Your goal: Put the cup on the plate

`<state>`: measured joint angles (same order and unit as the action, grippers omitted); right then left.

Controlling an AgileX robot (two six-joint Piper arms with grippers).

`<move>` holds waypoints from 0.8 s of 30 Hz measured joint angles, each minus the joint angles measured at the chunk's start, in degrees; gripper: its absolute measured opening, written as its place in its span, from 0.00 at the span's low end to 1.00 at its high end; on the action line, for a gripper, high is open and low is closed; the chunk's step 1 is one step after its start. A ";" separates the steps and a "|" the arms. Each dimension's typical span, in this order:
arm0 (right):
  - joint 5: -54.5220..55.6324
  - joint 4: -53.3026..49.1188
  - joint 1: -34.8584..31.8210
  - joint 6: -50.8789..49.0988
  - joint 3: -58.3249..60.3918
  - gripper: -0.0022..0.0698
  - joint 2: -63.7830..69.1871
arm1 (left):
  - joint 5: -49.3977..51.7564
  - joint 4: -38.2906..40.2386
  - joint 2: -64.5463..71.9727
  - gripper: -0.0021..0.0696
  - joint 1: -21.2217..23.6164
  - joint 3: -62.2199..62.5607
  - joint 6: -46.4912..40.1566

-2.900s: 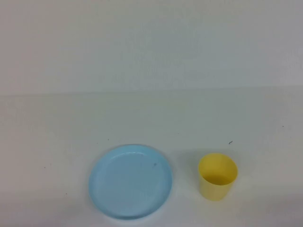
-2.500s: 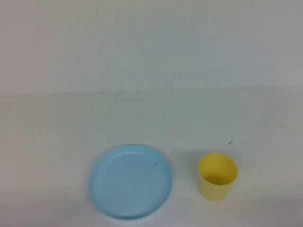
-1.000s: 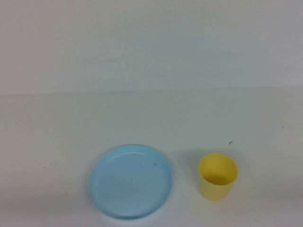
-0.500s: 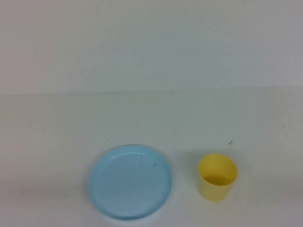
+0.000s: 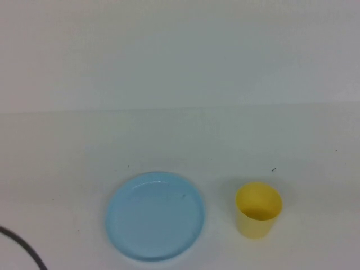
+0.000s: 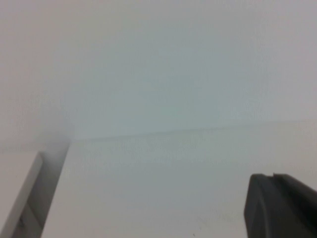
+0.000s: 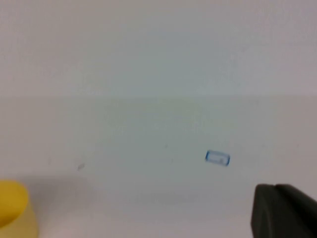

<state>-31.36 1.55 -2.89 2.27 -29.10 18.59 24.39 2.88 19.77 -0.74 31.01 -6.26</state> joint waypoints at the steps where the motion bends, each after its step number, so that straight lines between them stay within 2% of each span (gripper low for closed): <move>1: -2.51 1.66 0.00 2.83 -1.80 0.03 2.02 | 1.46 0.84 1.84 0.03 0.00 1.16 -0.85; 4: -9.32 9.56 0.00 15.57 -7.57 0.03 8.18 | -3.49 5.13 5.00 0.03 0.00 1.29 -0.94; 7: -10.69 19.85 0.00 28.05 -10.20 0.03 11.86 | -7.74 10.91 7.45 0.03 0.00 1.28 -2.01; 10: -10.58 29.63 0.00 32.59 -10.85 0.03 13.71 | -2.53 15.09 12.05 0.03 0.00 3.33 -7.64; 12: -11.23 32.05 0.00 33.45 -10.98 0.03 14.76 | 2.47 19.10 15.55 0.05 0.00 4.84 -13.67; 14: -13.14 32.51 0.00 34.00 -10.98 0.03 16.22 | 6.31 23.31 19.12 0.15 0.00 6.49 -18.24; 19: -20.16 32.51 0.00 34.33 -10.98 0.03 20.61 | 12.18 30.72 29.47 0.61 0.00 12.12 -21.51; 21: -22.10 32.51 0.00 34.33 -10.98 0.03 22.10 | 14.05 31.80 35.27 0.67 -0.60 14.26 -23.03; 24: -23.59 32.51 0.00 34.33 -10.98 0.03 24.04 | 16.25 29.77 44.12 0.66 -4.14 17.66 -23.41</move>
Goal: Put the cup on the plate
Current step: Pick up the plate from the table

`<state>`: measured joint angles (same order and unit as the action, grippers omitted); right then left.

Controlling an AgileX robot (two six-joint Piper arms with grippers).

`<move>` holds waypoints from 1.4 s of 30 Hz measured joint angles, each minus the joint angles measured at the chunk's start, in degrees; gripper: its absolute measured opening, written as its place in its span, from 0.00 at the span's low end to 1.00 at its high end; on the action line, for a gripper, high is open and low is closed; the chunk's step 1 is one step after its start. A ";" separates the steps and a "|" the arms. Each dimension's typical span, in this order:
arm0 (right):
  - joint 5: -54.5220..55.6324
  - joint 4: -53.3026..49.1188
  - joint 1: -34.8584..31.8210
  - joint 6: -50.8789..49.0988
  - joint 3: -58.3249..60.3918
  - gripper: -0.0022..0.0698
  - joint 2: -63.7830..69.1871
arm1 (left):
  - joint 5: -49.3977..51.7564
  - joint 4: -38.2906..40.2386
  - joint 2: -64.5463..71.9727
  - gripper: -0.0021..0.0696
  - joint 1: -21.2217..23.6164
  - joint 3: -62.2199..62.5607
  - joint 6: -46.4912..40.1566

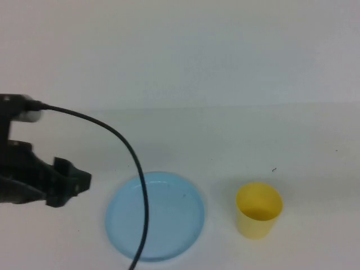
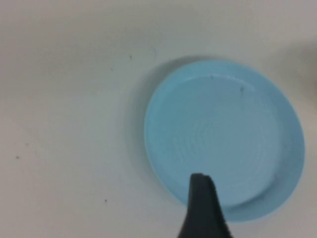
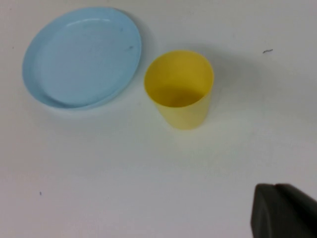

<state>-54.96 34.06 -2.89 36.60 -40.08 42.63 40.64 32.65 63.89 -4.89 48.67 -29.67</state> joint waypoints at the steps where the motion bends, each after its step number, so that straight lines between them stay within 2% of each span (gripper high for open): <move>1: -0.18 0.00 0.00 0.00 0.00 0.03 0.44 | -0.01 -1.05 2.77 0.65 -1.80 0.88 0.36; 3: -0.69 -0.22 0.00 0.21 0.00 0.03 0.99 | -0.56 -3.70 7.24 0.65 -5.30 2.58 1.89; 6: -1.48 -0.20 0.00 0.47 0.00 0.03 1.27 | -2.08 -12.16 13.65 0.64 -10.06 4.99 8.83; 10: -3.05 -0.34 0.00 0.84 0.00 0.03 1.27 | -2.48 -23.62 19.78 0.64 -12.06 7.36 17.59; 21: -5.52 -0.34 0.00 -0.17 0.41 0.03 1.27 | -8.51 -23.66 32.42 0.64 -12.06 9.03 18.68; 32: -5.89 -0.58 0.00 -0.64 1.06 0.03 1.27 | -7.99 -26.63 40.02 0.63 -13.80 9.03 17.54; 35: -5.89 -0.68 0.00 -0.64 1.06 0.03 1.27 | -7.40 -28.25 40.93 0.52 -13.80 9.42 18.76; 39: -5.89 -0.68 0.00 -0.64 1.06 0.03 1.27 | -7.83 -30.98 41.32 0.19 -14.01 10.37 20.00; 42: -5.89 -0.68 0.00 -0.67 1.06 0.03 1.27 | -6.91 -32.34 41.64 0.09 -14.01 11.99 19.51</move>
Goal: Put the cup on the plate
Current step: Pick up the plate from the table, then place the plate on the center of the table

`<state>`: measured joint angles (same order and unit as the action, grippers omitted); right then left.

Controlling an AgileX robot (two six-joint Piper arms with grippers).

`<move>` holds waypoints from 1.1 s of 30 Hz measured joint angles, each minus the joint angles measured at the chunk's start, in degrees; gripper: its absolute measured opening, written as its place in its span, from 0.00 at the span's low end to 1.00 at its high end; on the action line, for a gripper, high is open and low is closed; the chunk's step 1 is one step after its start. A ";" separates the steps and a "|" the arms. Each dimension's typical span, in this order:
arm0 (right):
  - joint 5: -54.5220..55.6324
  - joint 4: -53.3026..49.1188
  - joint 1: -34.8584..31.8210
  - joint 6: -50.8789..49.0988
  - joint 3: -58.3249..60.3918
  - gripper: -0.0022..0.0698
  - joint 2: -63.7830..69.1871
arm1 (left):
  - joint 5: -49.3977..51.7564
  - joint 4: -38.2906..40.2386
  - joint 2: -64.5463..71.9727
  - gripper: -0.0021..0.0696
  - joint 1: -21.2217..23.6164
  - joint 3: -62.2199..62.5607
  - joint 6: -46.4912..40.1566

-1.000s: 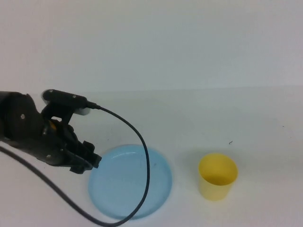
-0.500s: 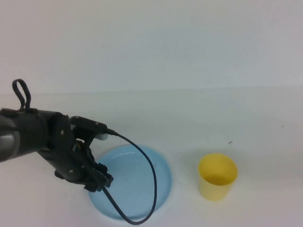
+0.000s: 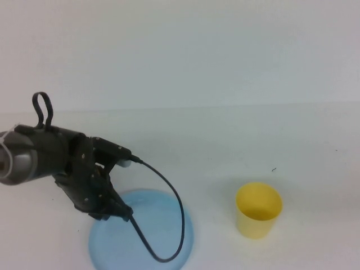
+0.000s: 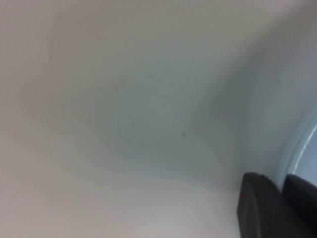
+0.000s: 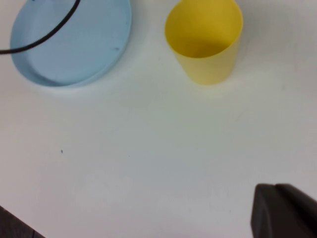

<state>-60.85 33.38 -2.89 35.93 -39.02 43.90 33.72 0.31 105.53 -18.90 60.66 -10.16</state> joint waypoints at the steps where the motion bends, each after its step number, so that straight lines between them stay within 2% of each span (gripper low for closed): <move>1: 0.00 0.00 0.00 0.00 0.00 0.03 0.00 | 0.57 0.14 -0.02 0.09 0.00 0.85 0.00; 10: -0.20 0.95 0.00 0.09 0.00 0.03 0.00 | 5.67 10.18 -0.02 0.04 -0.40 11.70 -5.20; 16: 0.31 1.74 0.00 1.43 0.00 0.03 0.00 | 5.76 10.60 2.05 0.04 -3.19 14.85 -6.55; 23: 1.63 1.86 0.00 3.10 0.00 0.03 0.00 | 9.80 10.87 8.42 0.06 -3.57 16.61 -6.62; 25: 1.04 1.08 0.00 3.10 0.00 0.03 0.12 | 11.39 10.87 9.40 0.10 -3.57 17.02 -7.00; 28: -0.29 -1.72 0.00 2.91 0.00 0.03 1.56 | 12.10 10.46 9.53 0.22 -3.57 17.04 -7.56; 33: 0.35 -4.30 0.00 2.09 0.00 0.03 4.87 | 14.82 9.34 9.30 0.52 -3.57 19.50 -8.34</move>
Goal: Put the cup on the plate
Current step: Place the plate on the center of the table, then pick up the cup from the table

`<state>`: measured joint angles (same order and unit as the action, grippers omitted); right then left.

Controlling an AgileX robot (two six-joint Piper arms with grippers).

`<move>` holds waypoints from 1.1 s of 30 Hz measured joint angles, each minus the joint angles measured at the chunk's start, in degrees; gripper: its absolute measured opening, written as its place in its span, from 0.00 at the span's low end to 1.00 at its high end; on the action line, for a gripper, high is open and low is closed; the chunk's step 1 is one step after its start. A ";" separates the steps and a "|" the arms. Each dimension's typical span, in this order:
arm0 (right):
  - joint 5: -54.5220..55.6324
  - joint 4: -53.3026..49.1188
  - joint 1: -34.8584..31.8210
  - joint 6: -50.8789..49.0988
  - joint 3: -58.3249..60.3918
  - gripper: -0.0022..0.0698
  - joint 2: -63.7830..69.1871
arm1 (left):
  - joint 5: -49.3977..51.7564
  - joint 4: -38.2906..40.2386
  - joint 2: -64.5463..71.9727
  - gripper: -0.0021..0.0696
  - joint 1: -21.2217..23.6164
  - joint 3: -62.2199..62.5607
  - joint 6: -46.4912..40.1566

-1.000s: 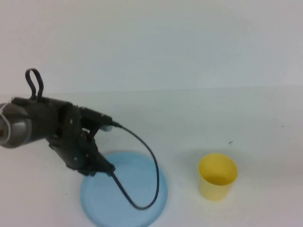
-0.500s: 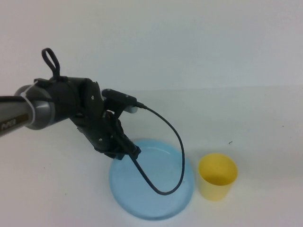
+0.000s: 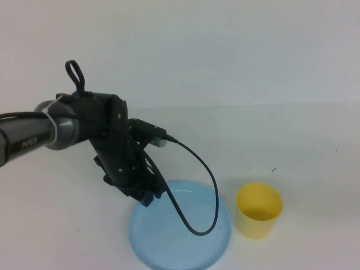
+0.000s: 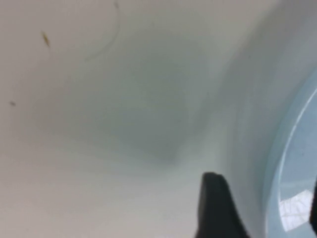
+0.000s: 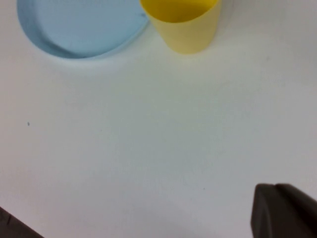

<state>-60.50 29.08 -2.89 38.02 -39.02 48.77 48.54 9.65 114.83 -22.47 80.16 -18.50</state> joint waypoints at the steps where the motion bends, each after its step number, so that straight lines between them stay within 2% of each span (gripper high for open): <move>1: 0.49 -0.09 0.00 0.00 0.00 0.03 0.46 | 0.71 -0.27 -0.41 0.56 0.00 0.60 -0.20; 3: 1.59 -0.09 0.00 -0.09 -0.21 0.03 1.46 | 2.30 -0.58 -2.42 0.58 0.00 1.85 -0.74; 4: 2.22 -0.09 0.00 -0.09 -0.59 0.03 1.99 | 2.45 -0.89 -3.81 0.55 0.00 2.18 -0.89; 5: 2.89 0.03 0.00 -0.25 -0.87 0.03 2.32 | 2.58 -1.12 -5.82 0.49 0.00 2.51 -1.04; 9: 6.30 3.26 1.28 1.22 -1.53 0.03 3.34 | -1.01 -3.42 -15.82 0.16 0.00 2.79 -1.92; 12: 8.46 4.87 4.78 2.94 -2.05 0.03 4.81 | -3.16 -7.00 -22.75 0.07 0.00 2.93 -0.53; 16: 12.51 5.33 11.20 3.58 -3.67 0.03 9.13 | -1.57 -8.56 -30.73 0.04 0.00 2.93 1.36; 19: 13.65 5.45 16.14 3.56 -6.52 0.03 14.78 | -0.68 -6.56 -36.73 0.03 -0.14 0.91 3.43; 23: 14.03 3.40 21.92 2.26 -12.97 0.03 22.85 | -4.90 -6.59 -45.19 0.03 -1.94 -6.90 3.22; 29: 10.07 -12.75 28.12 -10.26 -25.89 0.04 35.47 | -9.35 -10.82 -59.36 0.03 -2.20 -20.57 6.03; 31: 7.84 -15.85 28.72 -12.87 -30.08 0.07 39.10 | -8.57 -12.87 -62.45 0.03 -2.20 -24.24 9.30; 33: 6.89 -17.27 28.85 -14.14 -33.45 0.15 42.64 | -8.95 -14.99 -64.87 0.03 -2.20 -27.89 12.02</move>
<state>-53.61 11.80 25.97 23.88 -72.46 91.41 39.58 -5.34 49.96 -24.66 52.27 -6.48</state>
